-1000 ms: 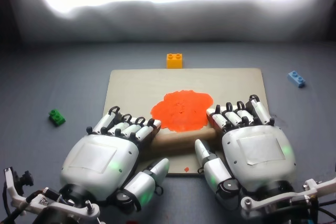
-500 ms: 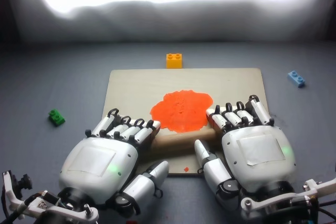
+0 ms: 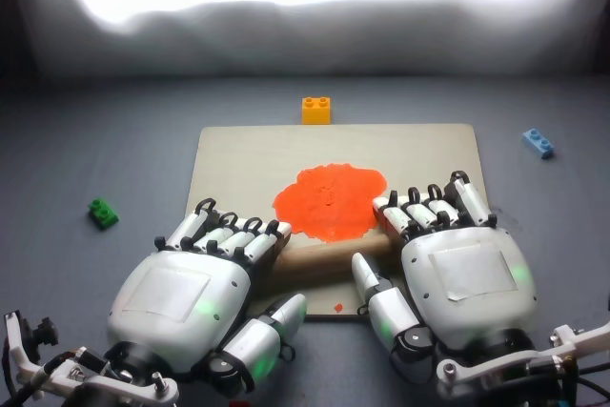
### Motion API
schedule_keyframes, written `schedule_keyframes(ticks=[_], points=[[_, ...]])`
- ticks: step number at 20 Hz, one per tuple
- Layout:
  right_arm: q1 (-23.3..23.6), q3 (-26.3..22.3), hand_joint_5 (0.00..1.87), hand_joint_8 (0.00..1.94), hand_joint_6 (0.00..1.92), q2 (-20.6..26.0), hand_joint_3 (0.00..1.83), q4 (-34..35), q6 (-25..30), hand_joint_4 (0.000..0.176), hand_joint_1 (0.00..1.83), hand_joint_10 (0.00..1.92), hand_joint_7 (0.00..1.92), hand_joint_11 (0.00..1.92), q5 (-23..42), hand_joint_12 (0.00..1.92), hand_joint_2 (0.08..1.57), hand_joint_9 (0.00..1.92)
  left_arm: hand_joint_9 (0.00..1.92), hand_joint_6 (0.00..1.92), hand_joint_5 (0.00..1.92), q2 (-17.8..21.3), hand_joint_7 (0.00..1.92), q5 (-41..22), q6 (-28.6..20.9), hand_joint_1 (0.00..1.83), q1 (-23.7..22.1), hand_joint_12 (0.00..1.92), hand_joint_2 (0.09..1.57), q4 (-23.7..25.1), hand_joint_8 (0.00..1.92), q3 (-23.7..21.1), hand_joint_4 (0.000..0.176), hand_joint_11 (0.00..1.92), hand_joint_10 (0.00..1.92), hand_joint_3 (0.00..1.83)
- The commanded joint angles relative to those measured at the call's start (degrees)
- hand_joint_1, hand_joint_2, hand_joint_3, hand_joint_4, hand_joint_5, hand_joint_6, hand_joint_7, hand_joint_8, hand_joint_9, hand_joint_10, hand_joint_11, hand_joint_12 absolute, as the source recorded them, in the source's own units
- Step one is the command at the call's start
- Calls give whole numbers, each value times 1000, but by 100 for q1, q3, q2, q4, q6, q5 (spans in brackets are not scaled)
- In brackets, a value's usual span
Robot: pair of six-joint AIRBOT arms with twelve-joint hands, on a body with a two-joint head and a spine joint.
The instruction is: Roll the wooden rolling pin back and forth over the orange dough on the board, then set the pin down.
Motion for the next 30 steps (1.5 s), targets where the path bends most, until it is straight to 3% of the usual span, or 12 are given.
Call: schedule_keyframes(ticks=[1, 17, 24, 30], points=[[48, 4, 532, 3, 27, 16, 0, -485, -36, 0, 0, 131, 599, 0, 521, 1255, 1532, 508, 354, 1, 366, 23, 437, -423, -42, 0, 9, 709, 1508, 308, 0, -15, 0, 0, 1, 0], [218, 3, 519, 7, 17, 59, 0, -556, -38, 0, 0, 128, 579, 0, 623, 1253, 1535, 480, 372, 8, 382, 99, 455, -26, -46, 0, -482, 745, 1510, 307, 6, 59, 0, 0, 10, 0], [374, -10, 492, 0, 4, 158, 0, -558, -50, 0, 0, 121, 562, 0, 681, 1182, 1533, 466, 357, 3, 367, 298, 439, 814, -60, 0, -1032, 709, 1512, 154, 3, 247, 0, 0, 2, 0], [604, -261, 489, 0, 2, 631, 0, -558, -98, 0, 0, 116, 551, 0, 486, 1174, 1532, 456, 364, 6, 376, 572, 444, 1580, -66, 0, -1482, 710, 1515, -53, 4, 417, 0, 0, 5, 1]])
